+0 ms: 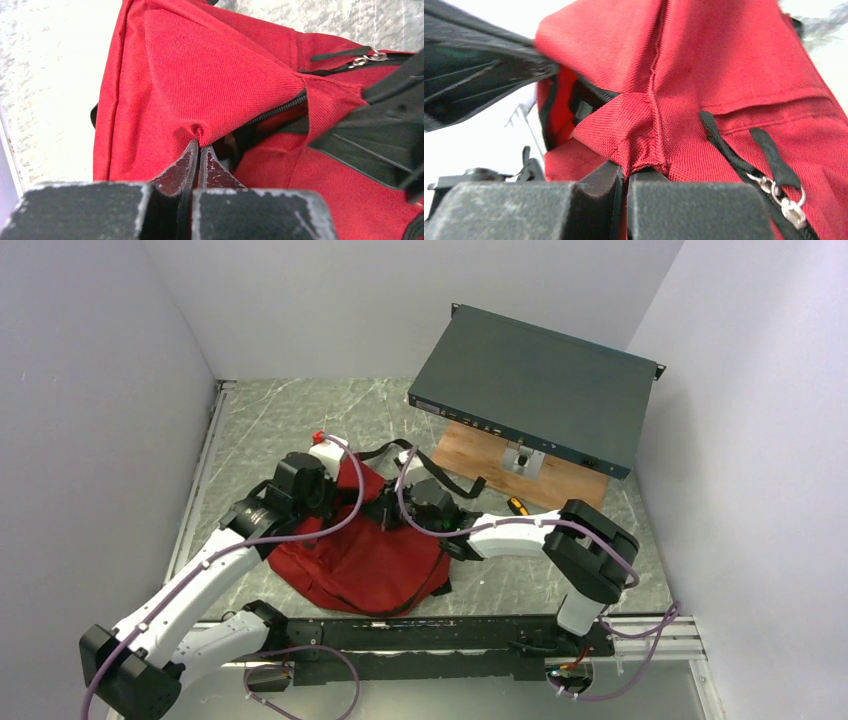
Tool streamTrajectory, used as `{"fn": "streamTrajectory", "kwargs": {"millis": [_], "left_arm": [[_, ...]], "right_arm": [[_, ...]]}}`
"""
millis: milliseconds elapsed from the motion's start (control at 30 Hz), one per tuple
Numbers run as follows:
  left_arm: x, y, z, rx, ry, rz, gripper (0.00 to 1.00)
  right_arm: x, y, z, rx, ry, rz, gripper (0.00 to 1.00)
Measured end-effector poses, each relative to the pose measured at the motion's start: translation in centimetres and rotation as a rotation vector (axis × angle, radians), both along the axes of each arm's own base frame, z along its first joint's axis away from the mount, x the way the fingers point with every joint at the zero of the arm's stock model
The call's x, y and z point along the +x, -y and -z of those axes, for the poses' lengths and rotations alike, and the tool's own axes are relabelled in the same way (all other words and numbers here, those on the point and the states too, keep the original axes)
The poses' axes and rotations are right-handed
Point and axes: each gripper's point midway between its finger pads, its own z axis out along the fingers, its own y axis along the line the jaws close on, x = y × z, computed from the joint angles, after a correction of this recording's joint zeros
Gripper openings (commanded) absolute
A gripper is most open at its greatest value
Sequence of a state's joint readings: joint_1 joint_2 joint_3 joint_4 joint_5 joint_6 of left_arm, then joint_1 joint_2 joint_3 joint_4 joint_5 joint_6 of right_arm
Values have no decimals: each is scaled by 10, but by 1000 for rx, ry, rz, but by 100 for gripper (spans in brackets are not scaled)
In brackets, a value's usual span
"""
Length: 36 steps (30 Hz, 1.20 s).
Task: Pack the student bag
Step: Place the personal item in the student bag, then zip the student bag at the center of the board.
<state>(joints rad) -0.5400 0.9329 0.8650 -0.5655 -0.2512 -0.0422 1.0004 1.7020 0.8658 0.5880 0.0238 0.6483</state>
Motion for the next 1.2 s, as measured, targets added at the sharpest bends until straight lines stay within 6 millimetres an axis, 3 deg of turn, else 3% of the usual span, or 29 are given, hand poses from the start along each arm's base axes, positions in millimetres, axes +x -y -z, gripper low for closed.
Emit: {"fn": "streamTrajectory", "kwargs": {"millis": [333, 467, 667, 800, 867, 967, 1067, 1200], "left_arm": [[14, 34, 53, -4, -288, 43, 0], [8, 47, 59, -112, -377, 106, 0], [-13, 78, 53, -360, -482, 269, 41], [-20, 73, 61, -423, -496, 242, 77], [-22, 65, 61, -433, -476, 204, 91], [-32, 50, 50, -436, -408, 130, 100], [-48, 44, 16, -486, -298, 106, 100], [-63, 20, -22, -546, -129, -15, 100]], "right_arm": [[-4, 11, -10, 125, -27, -95, 0], [-5, 13, -9, 128, -33, -110, 0], [-9, 16, -8, 122, -33, -129, 0], [-17, 20, -7, 102, -46, -161, 0], [-21, 22, -10, 96, -52, -181, 5], [-25, 23, -19, 89, -46, -201, 21], [-22, 20, -27, 59, -28, -204, 40], [-28, 27, -27, 2, -18, -205, 54]]}}
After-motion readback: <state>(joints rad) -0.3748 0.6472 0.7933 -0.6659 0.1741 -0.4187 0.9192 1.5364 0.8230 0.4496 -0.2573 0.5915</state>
